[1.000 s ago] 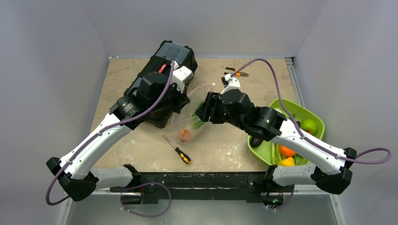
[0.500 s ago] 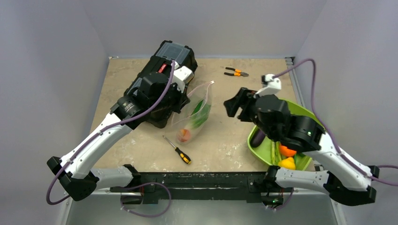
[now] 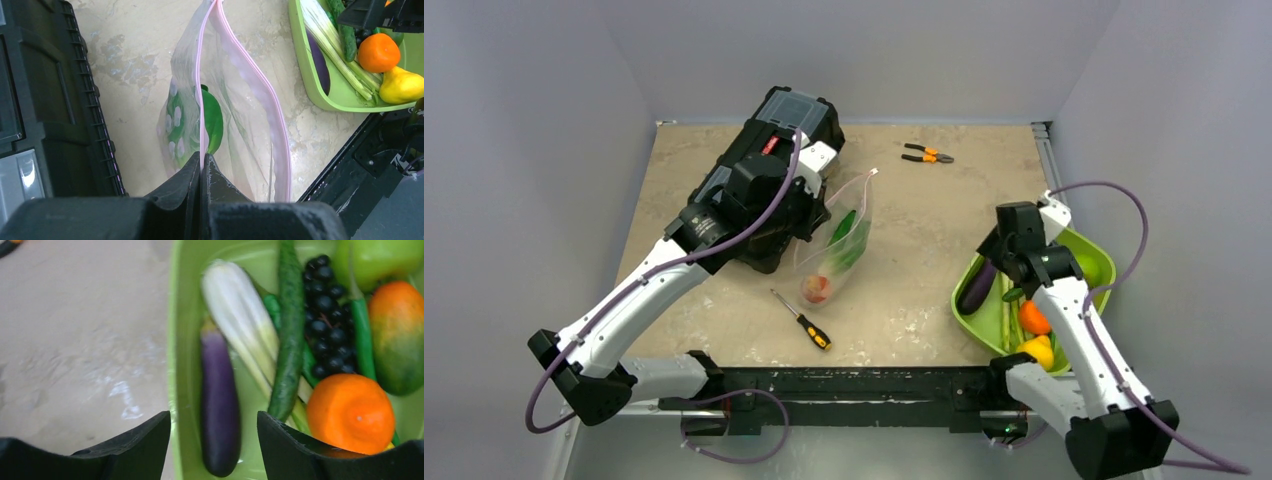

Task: Place the food in the zip-top bag and seal the zipper
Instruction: Pick up the fake fruit from the bin.

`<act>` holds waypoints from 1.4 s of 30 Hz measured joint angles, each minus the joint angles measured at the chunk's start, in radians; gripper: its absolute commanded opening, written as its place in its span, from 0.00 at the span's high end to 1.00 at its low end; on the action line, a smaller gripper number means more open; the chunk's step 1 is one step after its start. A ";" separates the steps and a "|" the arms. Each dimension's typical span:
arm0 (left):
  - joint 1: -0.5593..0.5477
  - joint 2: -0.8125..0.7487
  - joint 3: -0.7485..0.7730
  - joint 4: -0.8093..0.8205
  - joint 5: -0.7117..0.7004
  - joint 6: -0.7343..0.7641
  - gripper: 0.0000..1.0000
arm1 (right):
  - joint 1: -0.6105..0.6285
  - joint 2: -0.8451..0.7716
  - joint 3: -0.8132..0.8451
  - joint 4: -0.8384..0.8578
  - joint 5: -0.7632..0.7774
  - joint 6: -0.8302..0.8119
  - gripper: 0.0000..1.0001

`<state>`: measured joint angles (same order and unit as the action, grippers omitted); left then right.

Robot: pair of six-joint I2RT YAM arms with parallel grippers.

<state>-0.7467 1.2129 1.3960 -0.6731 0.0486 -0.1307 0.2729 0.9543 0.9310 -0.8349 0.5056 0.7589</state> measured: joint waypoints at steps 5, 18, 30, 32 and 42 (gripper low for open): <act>-0.001 0.001 0.000 0.000 -0.001 0.000 1.00 | -0.322 -0.025 -0.112 0.035 -0.108 0.024 0.37; -0.001 0.025 0.000 -0.002 0.000 -0.004 1.00 | -0.655 -0.011 -0.164 0.076 -0.016 0.136 0.06; -0.001 0.025 0.000 -0.002 0.007 -0.007 1.00 | -0.662 0.085 -0.250 0.038 -0.107 0.286 0.01; -0.001 0.025 0.000 -0.002 0.008 -0.007 1.00 | -0.662 0.121 -0.273 0.050 -0.130 0.299 0.01; -0.001 0.025 0.000 -0.002 0.008 -0.007 1.00 | -0.671 0.123 -0.328 0.087 -0.204 0.304 0.18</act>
<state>-0.7475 1.2381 1.3964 -0.6750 0.0570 -0.1379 -0.3977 1.0771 0.6025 -0.7479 0.3016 1.0634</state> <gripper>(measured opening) 0.005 0.910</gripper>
